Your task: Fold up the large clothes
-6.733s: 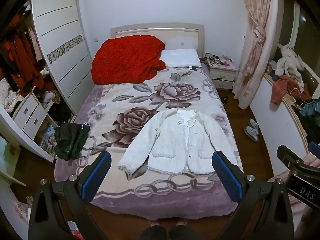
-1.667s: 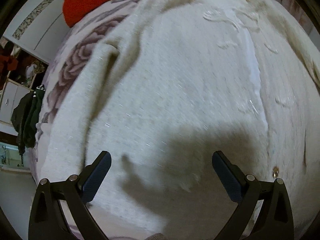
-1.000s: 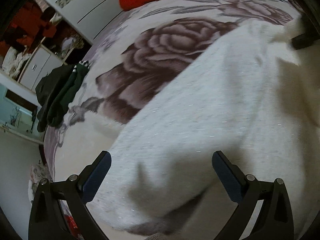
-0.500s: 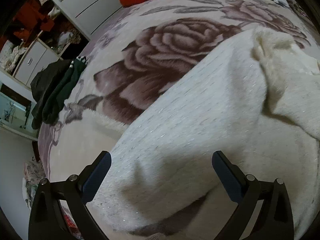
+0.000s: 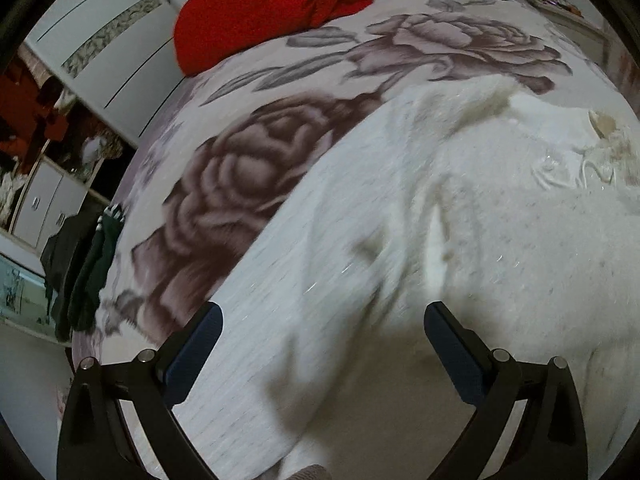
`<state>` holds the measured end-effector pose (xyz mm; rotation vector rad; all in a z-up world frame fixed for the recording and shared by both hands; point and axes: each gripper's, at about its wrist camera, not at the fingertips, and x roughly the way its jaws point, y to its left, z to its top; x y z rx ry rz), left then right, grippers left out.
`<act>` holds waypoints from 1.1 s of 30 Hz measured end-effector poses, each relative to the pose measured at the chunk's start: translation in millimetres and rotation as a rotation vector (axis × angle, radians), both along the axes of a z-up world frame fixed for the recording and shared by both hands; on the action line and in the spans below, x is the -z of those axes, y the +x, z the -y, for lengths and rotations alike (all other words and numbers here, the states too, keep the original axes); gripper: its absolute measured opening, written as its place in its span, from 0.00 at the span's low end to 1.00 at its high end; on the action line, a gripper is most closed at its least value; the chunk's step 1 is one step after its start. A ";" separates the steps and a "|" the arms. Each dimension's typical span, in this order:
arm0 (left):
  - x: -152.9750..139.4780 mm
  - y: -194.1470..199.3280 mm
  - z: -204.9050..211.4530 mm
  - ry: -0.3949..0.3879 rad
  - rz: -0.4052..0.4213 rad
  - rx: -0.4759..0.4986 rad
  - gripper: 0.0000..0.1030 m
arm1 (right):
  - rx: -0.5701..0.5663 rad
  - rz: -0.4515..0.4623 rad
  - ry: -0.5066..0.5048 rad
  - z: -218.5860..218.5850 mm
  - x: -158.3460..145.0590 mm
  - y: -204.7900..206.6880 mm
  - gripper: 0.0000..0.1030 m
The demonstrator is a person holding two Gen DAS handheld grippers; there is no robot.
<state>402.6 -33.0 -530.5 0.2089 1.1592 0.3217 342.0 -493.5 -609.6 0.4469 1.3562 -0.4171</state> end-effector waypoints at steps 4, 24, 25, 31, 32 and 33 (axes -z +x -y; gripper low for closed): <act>19.2 28.9 20.4 0.006 -0.036 0.022 1.00 | -0.090 -0.073 0.072 4.1 7.6 -11.1 0.30; 62.3 69.0 58.2 0.199 -0.039 -0.003 1.00 | -0.356 -0.147 0.240 -40.8 32.1 212.8 0.35; 61.9 70.1 58.5 0.202 -0.034 -0.003 1.00 | -0.357 -0.126 0.209 -44.0 32.2 212.8 0.25; 64.0 72.0 58.3 0.202 -0.030 0.012 1.00 | -0.214 0.052 0.061 -16.8 -7.5 200.1 0.02; 64.7 72.2 58.3 0.203 -0.031 0.013 1.00 | -0.186 0.060 0.042 -8.7 -8.1 200.3 0.02; 65.3 72.9 58.4 0.204 -0.034 0.014 1.00 | -0.165 0.055 0.052 -2.3 -5.0 202.0 0.02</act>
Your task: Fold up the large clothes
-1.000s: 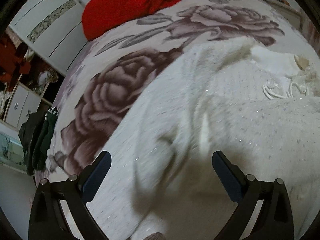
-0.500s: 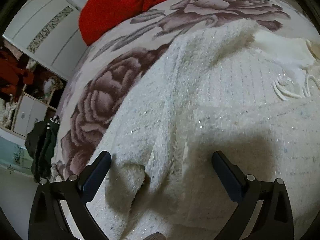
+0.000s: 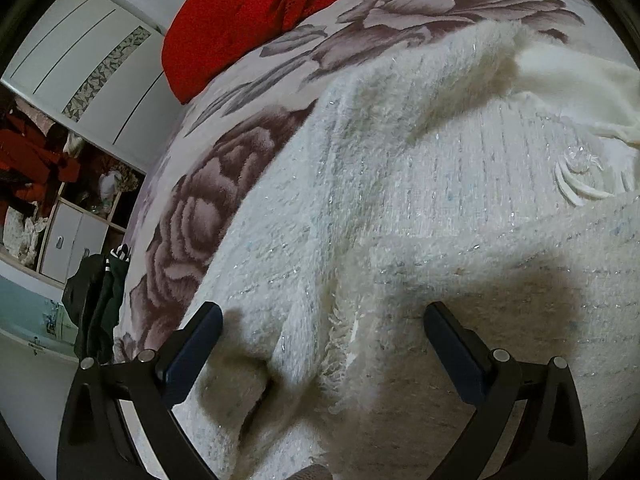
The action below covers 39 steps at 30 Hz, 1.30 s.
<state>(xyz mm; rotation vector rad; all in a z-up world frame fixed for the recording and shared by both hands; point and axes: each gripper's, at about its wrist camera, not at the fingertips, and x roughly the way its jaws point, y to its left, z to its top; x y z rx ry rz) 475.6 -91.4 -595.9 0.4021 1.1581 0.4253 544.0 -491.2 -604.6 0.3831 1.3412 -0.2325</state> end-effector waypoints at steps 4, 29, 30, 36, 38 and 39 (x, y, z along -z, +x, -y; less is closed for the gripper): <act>-3.0 1.9 -1.5 -0.017 -0.004 -0.005 1.00 | -0.018 -0.004 0.036 -1.6 -1.6 3.0 0.02; -37.1 -15.0 -27.0 -0.150 0.040 -0.032 1.00 | -0.091 0.001 0.231 -52.9 -34.4 -23.6 0.40; -45.6 -21.2 -32.4 -0.161 0.051 -0.037 1.00 | -0.094 0.012 0.235 -53.2 -45.1 -38.7 0.46; -90.7 -94.2 -106.7 -0.196 0.037 -0.136 1.00 | -0.069 -0.037 0.273 -54.0 -70.1 -160.5 0.53; -92.3 -130.2 -147.0 -0.199 -0.009 -0.211 1.00 | -0.070 -0.079 0.294 -72.2 -58.1 -195.1 0.53; -89.9 -144.0 -164.3 -0.209 -0.035 -0.249 1.00 | -0.073 -0.107 0.313 -84.7 -47.4 -212.7 0.53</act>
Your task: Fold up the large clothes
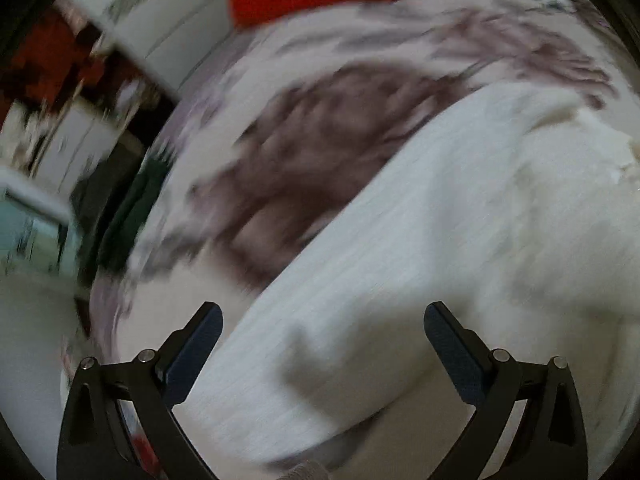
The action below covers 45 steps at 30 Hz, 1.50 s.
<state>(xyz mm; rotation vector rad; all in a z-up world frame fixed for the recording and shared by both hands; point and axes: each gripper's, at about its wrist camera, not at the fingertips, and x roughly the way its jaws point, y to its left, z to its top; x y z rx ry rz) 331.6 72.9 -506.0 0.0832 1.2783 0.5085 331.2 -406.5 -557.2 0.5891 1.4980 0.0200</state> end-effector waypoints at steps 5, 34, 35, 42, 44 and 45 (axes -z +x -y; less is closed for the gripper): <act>34.7 -92.5 -107.1 -0.217 -0.127 -0.293 1.00 | 0.012 -0.074 0.068 -67.3 47.3 -62.7 0.53; 71.1 -0.7 -333.0 -0.614 0.344 -0.321 0.11 | -0.050 0.096 -0.038 -239.0 21.4 -37.1 0.59; 84.6 4.2 -338.5 -0.618 0.313 -0.322 0.11 | -0.048 0.098 -0.033 -241.0 21.3 -33.8 0.59; 100.7 -49.8 -336.5 -0.813 0.239 -0.447 0.48 | -0.070 0.052 -0.013 -250.4 31.2 -17.5 0.59; 92.0 -82.8 -332.5 -0.863 0.250 -0.510 0.82 | -0.072 0.037 0.004 -248.7 33.8 -16.9 0.59; 88.9 -94.6 -330.1 -0.881 0.270 -0.543 0.82 | -0.073 0.030 0.012 -248.7 34.9 -16.4 0.59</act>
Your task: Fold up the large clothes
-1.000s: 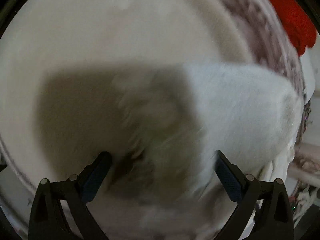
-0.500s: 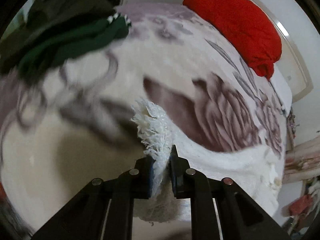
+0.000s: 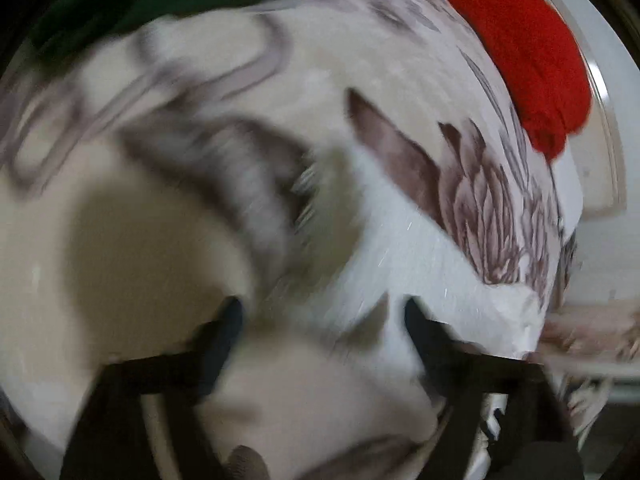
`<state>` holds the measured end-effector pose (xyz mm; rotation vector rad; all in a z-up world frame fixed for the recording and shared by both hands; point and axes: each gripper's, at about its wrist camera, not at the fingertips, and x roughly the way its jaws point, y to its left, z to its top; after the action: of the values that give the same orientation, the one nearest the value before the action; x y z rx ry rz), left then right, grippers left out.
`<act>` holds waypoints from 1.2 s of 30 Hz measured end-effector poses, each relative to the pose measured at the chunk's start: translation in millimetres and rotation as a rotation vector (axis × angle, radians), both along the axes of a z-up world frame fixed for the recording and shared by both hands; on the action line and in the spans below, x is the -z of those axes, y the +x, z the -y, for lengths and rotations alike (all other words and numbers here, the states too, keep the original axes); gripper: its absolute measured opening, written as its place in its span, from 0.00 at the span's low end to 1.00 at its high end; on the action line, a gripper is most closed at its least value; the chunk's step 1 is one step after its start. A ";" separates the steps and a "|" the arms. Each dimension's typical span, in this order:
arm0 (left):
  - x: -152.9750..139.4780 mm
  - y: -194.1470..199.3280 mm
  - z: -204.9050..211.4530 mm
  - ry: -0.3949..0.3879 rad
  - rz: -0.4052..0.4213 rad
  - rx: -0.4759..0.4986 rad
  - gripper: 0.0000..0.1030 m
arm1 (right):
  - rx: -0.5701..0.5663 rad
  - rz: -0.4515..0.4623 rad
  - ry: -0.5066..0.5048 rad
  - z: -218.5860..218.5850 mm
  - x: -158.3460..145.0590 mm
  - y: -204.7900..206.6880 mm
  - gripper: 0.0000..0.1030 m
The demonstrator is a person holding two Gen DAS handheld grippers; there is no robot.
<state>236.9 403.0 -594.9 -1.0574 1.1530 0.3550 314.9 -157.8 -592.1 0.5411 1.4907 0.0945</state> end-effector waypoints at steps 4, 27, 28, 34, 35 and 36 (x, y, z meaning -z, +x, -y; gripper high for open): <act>7.7 -33.4 27.1 -0.155 0.038 -0.143 0.82 | -0.017 -0.013 0.005 1.5 4.5 2.2 0.59; -74.1 5.1 83.6 0.256 0.007 -0.317 0.07 | 0.033 0.011 0.030 36.8 8.4 3.0 0.59; -84.9 7.7 90.8 0.283 0.020 -0.296 0.07 | 0.031 0.017 0.026 40.4 4.9 1.9 0.59; -139.7 53.8 139.7 0.517 0.132 -0.097 0.07 | -0.022 0.010 -0.249 56.2 -14.3 2.0 0.75; -149.5 64.6 154.2 0.554 0.158 -0.046 0.07 | -0.049 0.012 -0.345 57.5 -17.5 3.1 0.79; -158.8 76.3 171.8 0.591 0.182 0.012 0.07 | -0.073 0.022 -0.410 57.9 -19.6 4.2 0.80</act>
<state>313.3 231.2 -436.1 -0.5490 0.8148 0.5385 319.1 -215.7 -572.5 0.1544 1.4579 -0.1471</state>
